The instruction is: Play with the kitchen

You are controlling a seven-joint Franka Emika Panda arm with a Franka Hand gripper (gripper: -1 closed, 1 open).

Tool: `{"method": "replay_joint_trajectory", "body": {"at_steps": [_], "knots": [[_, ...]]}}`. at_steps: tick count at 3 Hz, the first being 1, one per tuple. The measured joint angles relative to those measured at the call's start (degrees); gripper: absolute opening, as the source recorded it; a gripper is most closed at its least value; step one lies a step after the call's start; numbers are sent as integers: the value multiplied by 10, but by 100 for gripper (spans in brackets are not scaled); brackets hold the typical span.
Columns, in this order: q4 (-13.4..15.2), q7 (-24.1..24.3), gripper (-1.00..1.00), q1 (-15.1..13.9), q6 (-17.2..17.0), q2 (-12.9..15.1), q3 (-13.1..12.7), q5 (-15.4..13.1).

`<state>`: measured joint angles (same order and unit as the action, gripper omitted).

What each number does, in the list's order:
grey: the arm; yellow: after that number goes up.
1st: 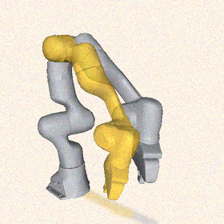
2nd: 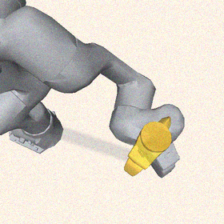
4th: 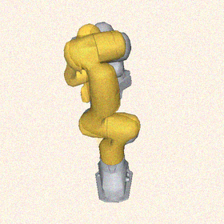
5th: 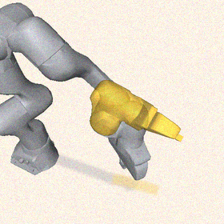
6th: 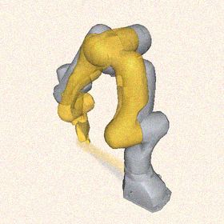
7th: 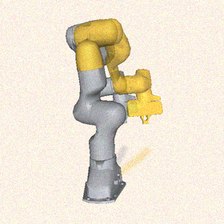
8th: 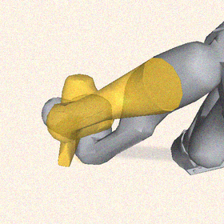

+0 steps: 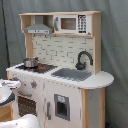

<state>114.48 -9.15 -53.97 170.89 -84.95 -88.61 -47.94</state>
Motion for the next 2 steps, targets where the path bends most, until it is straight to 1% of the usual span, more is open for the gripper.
{"method": "replay_joint_trajectory", "body": {"at_steps": [1, 2], "knots": [[0, 50, 100, 0, 15, 0, -3, 2], [0, 108, 100, -1, 18, 0, -11, 2]]}}
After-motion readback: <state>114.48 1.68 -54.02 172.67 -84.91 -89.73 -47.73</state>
